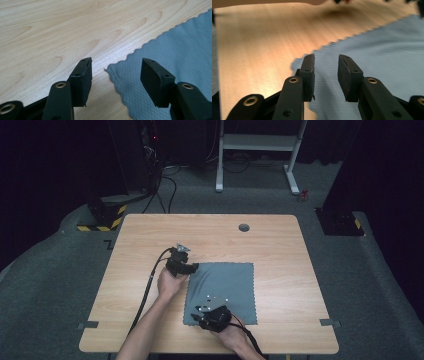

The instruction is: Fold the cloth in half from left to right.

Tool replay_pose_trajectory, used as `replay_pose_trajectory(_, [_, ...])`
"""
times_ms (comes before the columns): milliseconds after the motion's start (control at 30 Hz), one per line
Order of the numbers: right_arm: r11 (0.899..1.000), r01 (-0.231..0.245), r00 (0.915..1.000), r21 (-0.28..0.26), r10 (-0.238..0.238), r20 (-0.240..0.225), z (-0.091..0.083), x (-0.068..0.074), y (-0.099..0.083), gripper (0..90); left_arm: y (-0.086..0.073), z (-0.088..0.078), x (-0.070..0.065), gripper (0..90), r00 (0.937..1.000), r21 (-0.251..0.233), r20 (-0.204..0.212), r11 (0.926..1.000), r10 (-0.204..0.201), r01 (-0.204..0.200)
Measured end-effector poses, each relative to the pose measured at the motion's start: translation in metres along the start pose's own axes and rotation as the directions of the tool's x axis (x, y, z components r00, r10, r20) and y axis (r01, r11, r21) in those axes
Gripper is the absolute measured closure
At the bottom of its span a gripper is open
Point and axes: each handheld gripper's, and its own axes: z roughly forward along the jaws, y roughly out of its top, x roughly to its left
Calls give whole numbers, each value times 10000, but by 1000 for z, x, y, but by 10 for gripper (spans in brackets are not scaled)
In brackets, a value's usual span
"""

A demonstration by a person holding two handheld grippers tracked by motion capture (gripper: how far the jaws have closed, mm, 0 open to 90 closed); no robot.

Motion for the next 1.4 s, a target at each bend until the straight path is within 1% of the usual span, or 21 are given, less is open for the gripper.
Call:
replay_pose_trajectory(67, [9999,161,9997,51,-160,-167,5,6,2,669,0,1,1,447,10000,41,-13,10000,-52,52])
replay_pose_trajectory(100, [9997,214,9995,81,-212,-250,8,8,2,668,-2,5,2,455,9999,161,-126,9998,-110,112])
replay_pose_trajectory(167, [9990,417,9987,150,-412,-310,12,12,2,662,-3,7,3,464,9998,245,-180,9997,-64,68])
replay_pose_trajectory(233, [9976,626,9976,307,-617,-300,16,19,2,655,-3,8,4,465,9997,178,-197,9997,-142,146])
replay_pose_trajectory(300, [9954,856,9960,423,-843,-310,22,23,1,647,-2,9,4,466,9997,138,-235,9999,-87,90])
replay_pose_trajectory(367, [9944,900,9958,561,-888,-237,25,27,1,640,-2,10,2,466,9995,122,-330,9999,-2,6])
replay_pose_trajectory(433, [9948,860,9961,538,-849,-228,25,28,1,640,-2,10,2,468,9994,139,-355,9999,43,-38])
replay_pose_trajectory(467, [9947,857,9962,574,-847,-187,26,28,2,645,-2,11,0,474,9989,151,-441,9998,170,-163])
replay_pose_trajectory(533, [9950,815,9966,572,-807,-159,26,28,2,668,-1,11,0,495,9987,217,-461,9995,217,-207])
replay_pose_trajectory(600, [9955,728,9973,610,-723,-96,26,28,2,712,0,12,-2,543,9986,171,-465,9996,246,-239])
replay_pose_trajectory(667, [9956,695,9976,623,-694,-40,25,28,2,750,1,12,-4,606,9987,155,-380,9994,328,-322])
replay_pose_trajectory(733, [9947,832,9965,599,-837,59,25,28,2,779,1,12,-4,649,9988,148,-306,9991,394,-390])
replay_pose_trajectory(800, [9945,777,9967,707,-792,182,25,30,2,819,2,11,-4,690,9987,233,-218,9987,463,-458])
replay_pose_trajectory(833, [9936,895,9955,688,-915,264,25,30,2,843,2,11,-4,722,9991,256,-153,9989,393,-389])
replay_pose_trajectory(900, [9930,931,9946,722,-961,393,25,29,3,881,3,12,-4,804,9993,305,40,9988,383,-384])
replay_pose_trajectory(967, [9928,938,9941,742,-975,477,26,30,3,891,4,13,-4,882,9995,326,208,9992,240,-247])
replay_pose_trajectory(1133, [9935,867,9949,735,-901,448,25,29,3,900,6,13,-1,898,9991,422,384,9989,204,-220])
replay_pose_trajectory(1267, [9943,820,9955,677,-850,429,22,29,4,900,8,10,5,899,9975,195,690,9997,-163,150])
replay_pose_trajectory(1300, [9945,813,9955,658,-843,443,21,29,4,900,9,8,6,900,9970,145,749,9997,-214,203])
replay_pose_trajectory(1333, [9952,765,9958,605,-793,449,19,28,5,900,9,7,8,899,9973,126,720,9998,-137,128])
replay_pose_trajectory(1400, [9948,838,9951,575,-866,478,17,28,7,900,11,4,9,900,9964,9,811,9997,-233,233])
